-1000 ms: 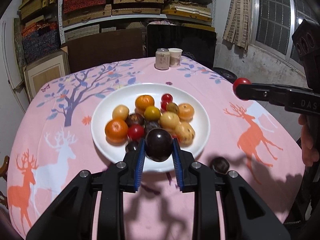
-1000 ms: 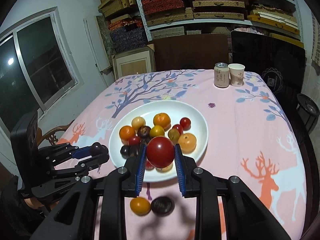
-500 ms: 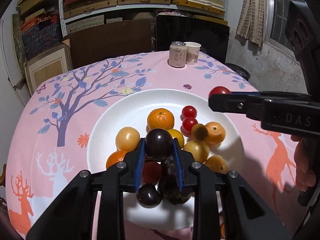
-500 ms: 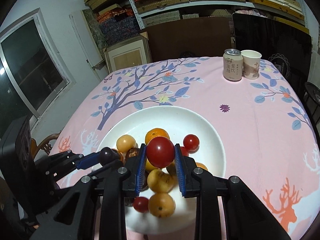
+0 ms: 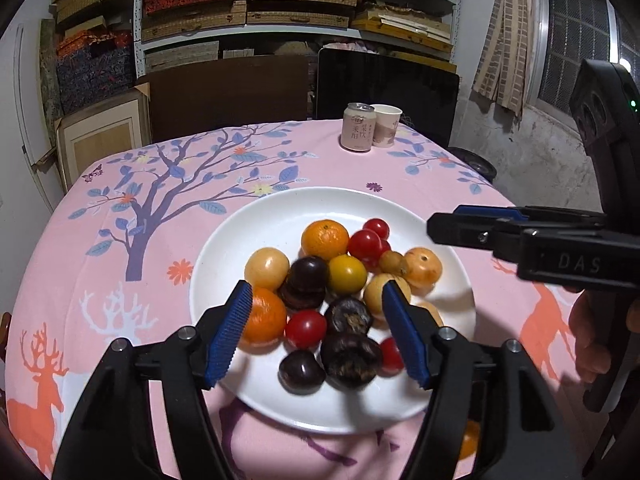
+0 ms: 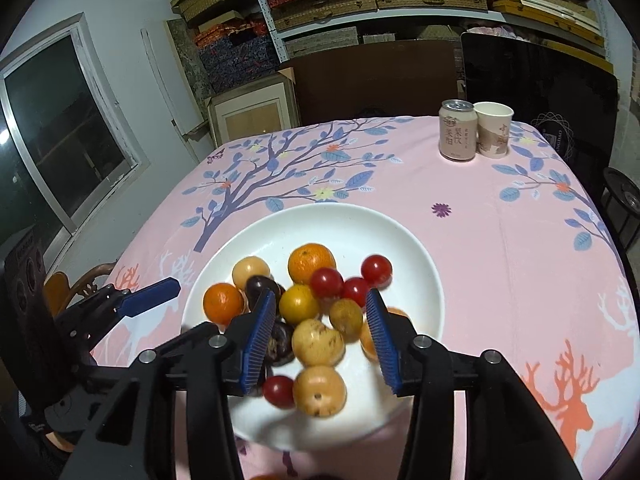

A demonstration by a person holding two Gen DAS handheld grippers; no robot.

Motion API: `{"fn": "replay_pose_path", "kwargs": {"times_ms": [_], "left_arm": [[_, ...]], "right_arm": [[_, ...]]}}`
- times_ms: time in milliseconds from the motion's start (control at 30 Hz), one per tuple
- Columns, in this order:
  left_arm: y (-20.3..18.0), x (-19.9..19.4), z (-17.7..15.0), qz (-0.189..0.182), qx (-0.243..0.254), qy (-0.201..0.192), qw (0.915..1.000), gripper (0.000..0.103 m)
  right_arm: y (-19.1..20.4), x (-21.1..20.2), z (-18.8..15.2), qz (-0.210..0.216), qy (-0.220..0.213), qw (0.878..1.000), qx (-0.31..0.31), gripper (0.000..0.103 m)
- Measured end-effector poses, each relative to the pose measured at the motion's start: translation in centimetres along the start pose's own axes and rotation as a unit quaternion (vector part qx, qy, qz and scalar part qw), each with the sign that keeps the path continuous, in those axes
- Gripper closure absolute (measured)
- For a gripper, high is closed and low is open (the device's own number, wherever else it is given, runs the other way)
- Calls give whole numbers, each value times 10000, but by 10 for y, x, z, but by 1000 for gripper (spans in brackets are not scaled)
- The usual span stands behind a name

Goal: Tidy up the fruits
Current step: 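Grasp the orange fruit beside the plate with the left tool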

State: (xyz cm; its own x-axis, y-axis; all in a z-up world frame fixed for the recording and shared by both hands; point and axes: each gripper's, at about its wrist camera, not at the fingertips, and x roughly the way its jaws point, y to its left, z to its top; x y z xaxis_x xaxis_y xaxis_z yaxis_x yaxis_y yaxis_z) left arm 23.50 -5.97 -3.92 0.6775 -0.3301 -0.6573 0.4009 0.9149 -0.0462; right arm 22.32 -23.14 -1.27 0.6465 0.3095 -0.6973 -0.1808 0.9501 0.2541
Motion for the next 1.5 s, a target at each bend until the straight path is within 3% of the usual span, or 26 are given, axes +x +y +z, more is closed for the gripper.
{"fn": "replay_pose_path", "kwargs": {"times_ms": [200, 667, 933, 1200, 1500], "left_arm": [[-11, -16, -28, 182, 12, 146, 9997, 37], [-42, -45, -77, 42, 168, 328, 9993, 37], [-65, -45, -99, -130, 357, 578, 9976, 31], [-103, -35, -115, -236, 1079, 709, 9913, 28], [-119, -8, -104, -196, 1125, 815, 9901, 28]], "right_arm": [[-6, -26, -32, 45, 3, 9999, 91, 55], [-12, -57, -103, 89, 175, 9993, 313, 54], [-25, -77, -134, 51, 22, 9981, 621, 31], [-45, -93, -158, -77, -80, 9963, 857, 23], [-58, -101, -170, -37, -120, 9950, 993, 23]]}}
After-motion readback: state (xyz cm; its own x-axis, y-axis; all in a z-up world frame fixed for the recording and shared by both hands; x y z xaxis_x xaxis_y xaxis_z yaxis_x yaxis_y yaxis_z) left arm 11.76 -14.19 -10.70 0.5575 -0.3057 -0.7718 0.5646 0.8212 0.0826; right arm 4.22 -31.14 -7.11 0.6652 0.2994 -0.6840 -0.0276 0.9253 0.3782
